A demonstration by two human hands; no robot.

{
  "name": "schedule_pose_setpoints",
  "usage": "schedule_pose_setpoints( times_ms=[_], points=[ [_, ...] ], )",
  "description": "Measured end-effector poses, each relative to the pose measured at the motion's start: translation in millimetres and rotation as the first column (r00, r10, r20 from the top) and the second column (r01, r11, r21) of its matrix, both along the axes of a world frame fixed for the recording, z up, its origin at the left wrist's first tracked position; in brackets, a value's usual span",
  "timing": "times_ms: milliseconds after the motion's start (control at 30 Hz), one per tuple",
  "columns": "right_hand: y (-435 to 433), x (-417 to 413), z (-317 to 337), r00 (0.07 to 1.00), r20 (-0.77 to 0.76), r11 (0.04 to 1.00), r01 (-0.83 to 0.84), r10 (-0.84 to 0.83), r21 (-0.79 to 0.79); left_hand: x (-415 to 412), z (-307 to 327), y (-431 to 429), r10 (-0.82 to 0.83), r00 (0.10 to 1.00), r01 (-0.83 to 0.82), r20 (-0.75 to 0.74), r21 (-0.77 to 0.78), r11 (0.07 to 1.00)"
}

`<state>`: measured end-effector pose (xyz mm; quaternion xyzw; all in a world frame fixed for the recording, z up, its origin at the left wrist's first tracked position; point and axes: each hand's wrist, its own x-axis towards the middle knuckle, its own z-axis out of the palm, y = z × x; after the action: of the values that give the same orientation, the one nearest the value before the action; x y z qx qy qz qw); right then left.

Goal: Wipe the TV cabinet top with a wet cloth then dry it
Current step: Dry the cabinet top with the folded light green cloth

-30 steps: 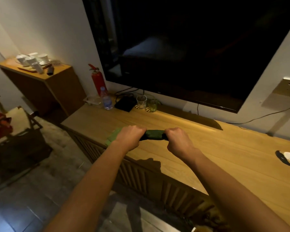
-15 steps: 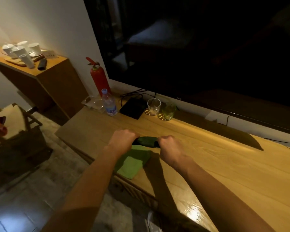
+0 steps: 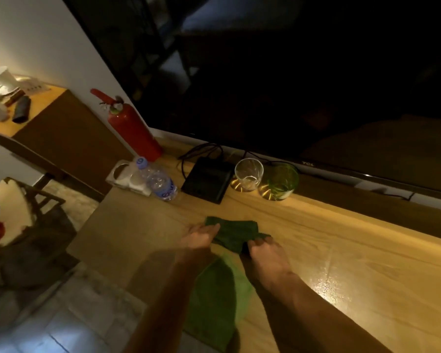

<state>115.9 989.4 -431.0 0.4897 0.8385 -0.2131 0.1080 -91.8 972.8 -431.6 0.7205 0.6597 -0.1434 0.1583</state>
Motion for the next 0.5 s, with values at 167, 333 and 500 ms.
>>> schedule_pose_setpoints(
  times_ms=[167, 333, 500],
  points=[
    [-67.6, -21.8, -25.4, 0.995, -0.067, 0.997, 0.074, -0.076, -0.030, -14.7, -20.4, -77.3, -0.089, 0.980, 0.042, 0.177, 0.254, 0.966],
    [-130.5, -60.1, -44.0, 0.991, -0.034, 0.974, 0.122, -0.131, -0.191, -19.2, -52.7, -123.1, -0.351, 0.931, 0.330, 0.097, 0.178, 0.927],
    [-147.2, -63.8, -60.3, 0.957, -0.162, 0.969, 0.247, -0.241, 0.019, -26.7, -93.0, -127.3, -0.319, 0.941, 0.282, 0.114, 0.257, 0.924]
  ],
)
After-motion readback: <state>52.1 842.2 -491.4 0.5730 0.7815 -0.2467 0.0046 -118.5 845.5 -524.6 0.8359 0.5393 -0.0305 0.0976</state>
